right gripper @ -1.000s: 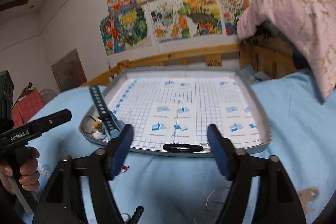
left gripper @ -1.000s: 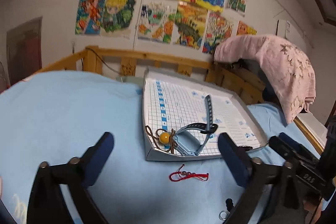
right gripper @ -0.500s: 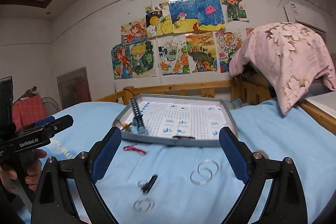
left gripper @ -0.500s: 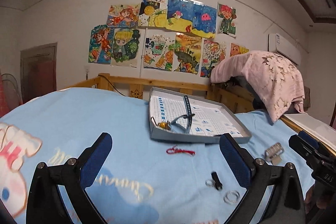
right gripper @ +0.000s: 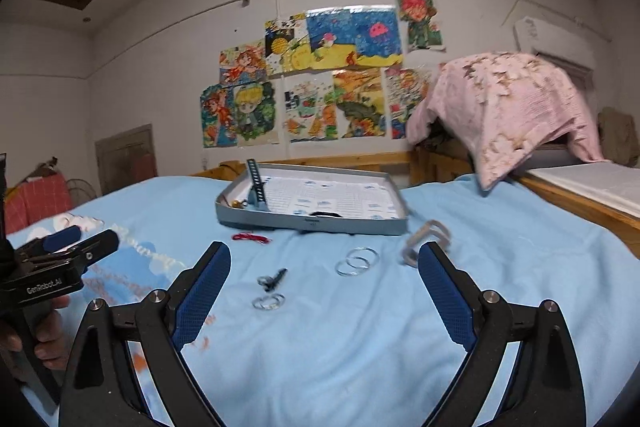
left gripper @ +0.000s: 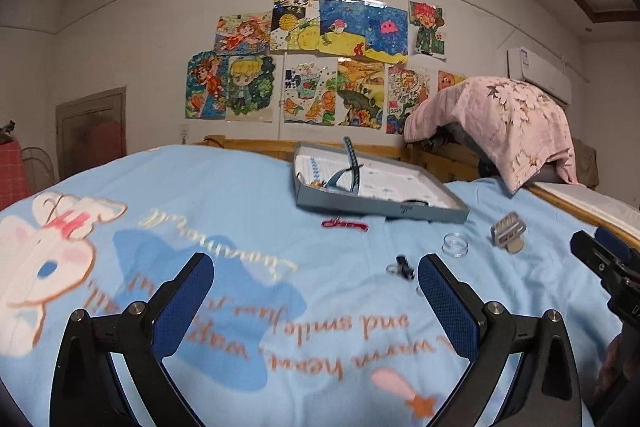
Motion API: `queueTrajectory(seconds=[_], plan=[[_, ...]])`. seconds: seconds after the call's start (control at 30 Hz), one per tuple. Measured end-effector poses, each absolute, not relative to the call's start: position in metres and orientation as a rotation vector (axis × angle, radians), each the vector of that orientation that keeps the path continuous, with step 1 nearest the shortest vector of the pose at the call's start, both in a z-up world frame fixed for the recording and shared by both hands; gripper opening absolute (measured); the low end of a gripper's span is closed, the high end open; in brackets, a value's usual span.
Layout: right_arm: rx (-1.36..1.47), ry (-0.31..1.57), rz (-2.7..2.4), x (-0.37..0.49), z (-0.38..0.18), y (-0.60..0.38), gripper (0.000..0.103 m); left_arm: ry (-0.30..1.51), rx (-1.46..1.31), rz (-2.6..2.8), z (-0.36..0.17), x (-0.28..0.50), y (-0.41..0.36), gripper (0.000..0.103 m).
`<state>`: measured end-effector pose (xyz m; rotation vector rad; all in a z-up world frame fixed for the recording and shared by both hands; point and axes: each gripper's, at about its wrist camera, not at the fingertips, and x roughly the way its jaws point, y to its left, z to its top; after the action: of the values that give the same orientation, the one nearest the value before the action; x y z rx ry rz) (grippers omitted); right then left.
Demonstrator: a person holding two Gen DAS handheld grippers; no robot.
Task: Organize jewelry
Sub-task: 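Withdraw both open tools from the tray toward the silver rings, then grasp a small silver ring with the left tool while the right tool grasps a silver hoop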
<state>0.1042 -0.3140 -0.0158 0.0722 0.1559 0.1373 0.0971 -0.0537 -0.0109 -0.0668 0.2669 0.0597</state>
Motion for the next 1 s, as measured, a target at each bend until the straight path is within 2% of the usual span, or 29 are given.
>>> queueTrajectory(seconds=[0.47, 0.63, 1.0], plan=[[0.074, 0.215, 0.089, 0.101, -0.036, -0.320, 0.095, 0.354, -0.101, 0.046, -0.023, 0.104, -0.047, 0.103], [0.106, 0.281, 0.152, 0.118, -0.034, -0.326, 0.095, 0.489, -0.104, -0.072, -0.027, 0.142, -0.043, 0.103], [0.125, 0.327, 0.207, 0.176, -0.028, -0.329, 0.095, 0.553, -0.068, -0.147, -0.027, 0.210, -0.051, 0.103]])
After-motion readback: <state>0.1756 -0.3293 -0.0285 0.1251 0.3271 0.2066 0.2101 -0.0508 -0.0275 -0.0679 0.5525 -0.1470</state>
